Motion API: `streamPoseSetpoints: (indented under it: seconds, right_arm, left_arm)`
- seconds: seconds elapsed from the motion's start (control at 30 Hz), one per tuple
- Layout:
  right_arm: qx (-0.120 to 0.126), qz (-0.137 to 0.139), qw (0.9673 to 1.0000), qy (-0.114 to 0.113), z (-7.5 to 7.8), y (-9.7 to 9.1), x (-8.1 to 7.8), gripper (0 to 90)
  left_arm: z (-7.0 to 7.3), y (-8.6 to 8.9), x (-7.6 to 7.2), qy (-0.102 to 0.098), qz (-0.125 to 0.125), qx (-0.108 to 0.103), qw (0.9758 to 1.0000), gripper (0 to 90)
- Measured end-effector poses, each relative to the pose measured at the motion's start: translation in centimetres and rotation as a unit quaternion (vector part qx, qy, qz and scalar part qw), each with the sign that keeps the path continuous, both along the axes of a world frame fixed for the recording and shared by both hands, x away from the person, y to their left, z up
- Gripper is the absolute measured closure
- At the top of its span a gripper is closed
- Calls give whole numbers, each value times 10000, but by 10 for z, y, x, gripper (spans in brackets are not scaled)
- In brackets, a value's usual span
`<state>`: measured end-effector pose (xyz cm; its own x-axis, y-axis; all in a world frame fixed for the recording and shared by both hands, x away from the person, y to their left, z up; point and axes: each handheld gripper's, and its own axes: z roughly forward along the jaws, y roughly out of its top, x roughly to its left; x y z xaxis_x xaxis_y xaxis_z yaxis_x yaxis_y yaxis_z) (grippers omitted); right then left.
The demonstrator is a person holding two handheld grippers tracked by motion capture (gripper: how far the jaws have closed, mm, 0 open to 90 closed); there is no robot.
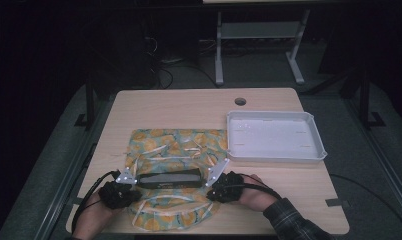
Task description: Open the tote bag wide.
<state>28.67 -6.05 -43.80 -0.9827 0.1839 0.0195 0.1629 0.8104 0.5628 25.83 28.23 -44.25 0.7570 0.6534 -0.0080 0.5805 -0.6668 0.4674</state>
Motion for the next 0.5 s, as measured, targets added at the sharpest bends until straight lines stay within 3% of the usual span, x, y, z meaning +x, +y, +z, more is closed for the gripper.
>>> streamPoseSetpoints:
  seconds: [0.13,0.3,0.37,0.4,0.5]
  right_arm:
    - [364,-239,9990,-124,21,-5,8,759]
    - [781,-532,9950,-323,40,-1,27,720]
    - [836,-616,9937,-413,43,4,35,708]
    - [870,-743,9929,-341,43,8,38,707]
    - [851,-774,9928,-337,40,17,48,736]
  left_arm:
    - [0,0,0,4,5,-24,10000,831]
    - [0,0,0,-20,-24,7,10000,831]
    - [0,0,0,-19,-18,-7,10000,831]
    - [0,0,0,-19,-20,-8,10000,831]
    - [0,1,1,-18,-48,9,10000,831]
